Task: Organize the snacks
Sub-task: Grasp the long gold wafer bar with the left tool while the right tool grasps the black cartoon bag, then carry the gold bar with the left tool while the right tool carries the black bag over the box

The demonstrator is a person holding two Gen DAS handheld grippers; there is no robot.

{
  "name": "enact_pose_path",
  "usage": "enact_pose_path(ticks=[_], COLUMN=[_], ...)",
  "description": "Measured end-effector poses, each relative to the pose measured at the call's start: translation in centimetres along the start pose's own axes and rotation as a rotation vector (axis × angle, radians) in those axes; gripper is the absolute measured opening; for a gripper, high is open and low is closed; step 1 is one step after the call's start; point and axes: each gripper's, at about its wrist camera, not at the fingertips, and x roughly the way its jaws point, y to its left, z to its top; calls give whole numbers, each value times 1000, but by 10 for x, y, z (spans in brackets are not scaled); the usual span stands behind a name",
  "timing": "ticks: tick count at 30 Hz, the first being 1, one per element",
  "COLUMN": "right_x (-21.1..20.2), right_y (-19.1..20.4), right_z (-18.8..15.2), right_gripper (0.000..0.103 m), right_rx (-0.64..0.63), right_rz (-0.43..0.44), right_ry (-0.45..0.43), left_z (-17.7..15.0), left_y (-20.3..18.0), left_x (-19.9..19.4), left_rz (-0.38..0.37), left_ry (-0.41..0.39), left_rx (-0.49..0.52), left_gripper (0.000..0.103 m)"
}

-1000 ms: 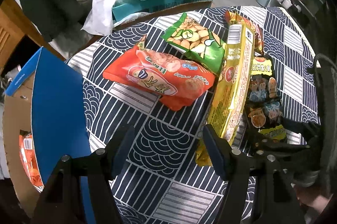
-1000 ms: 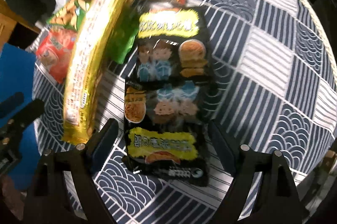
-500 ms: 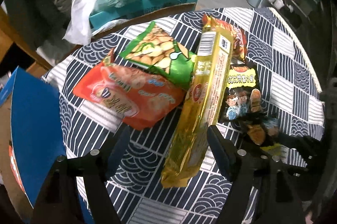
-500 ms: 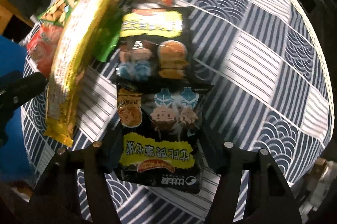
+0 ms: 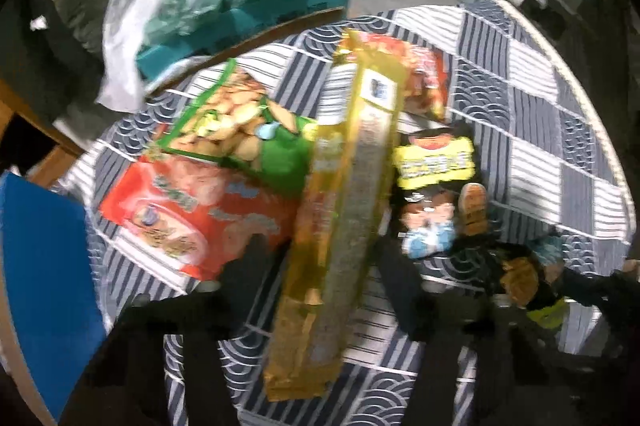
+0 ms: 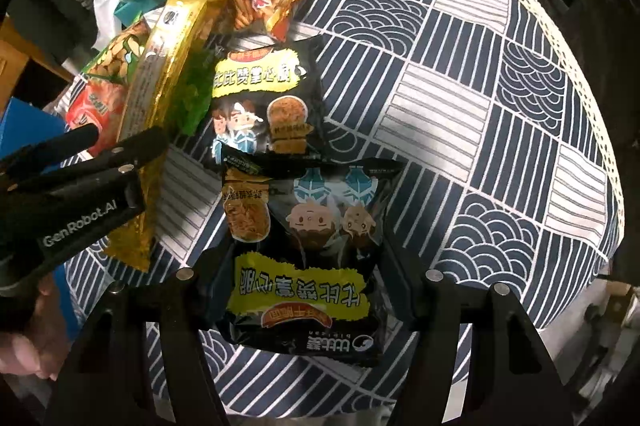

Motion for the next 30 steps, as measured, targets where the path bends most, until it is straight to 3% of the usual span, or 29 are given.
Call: enact_pose_path(ticks=[3, 8, 30], right_x=[-3, -22, -71], right_y=[-3, 1, 51], right_z=[-6, -4, -7], right_gripper=[64, 64, 64], right_rx=[7, 2, -102], right_rz=[1, -8, -25], right_ry=[-13, -36, -184], left_z=[-2, -7, -43], left_y=[-4, -7, 42], left_x=[-5, -14, -95], left_rz=[9, 33, -19], left_ry=[-15, -38, -112], left_rx=[6, 26, -76], left_gripper=[34, 29, 28])
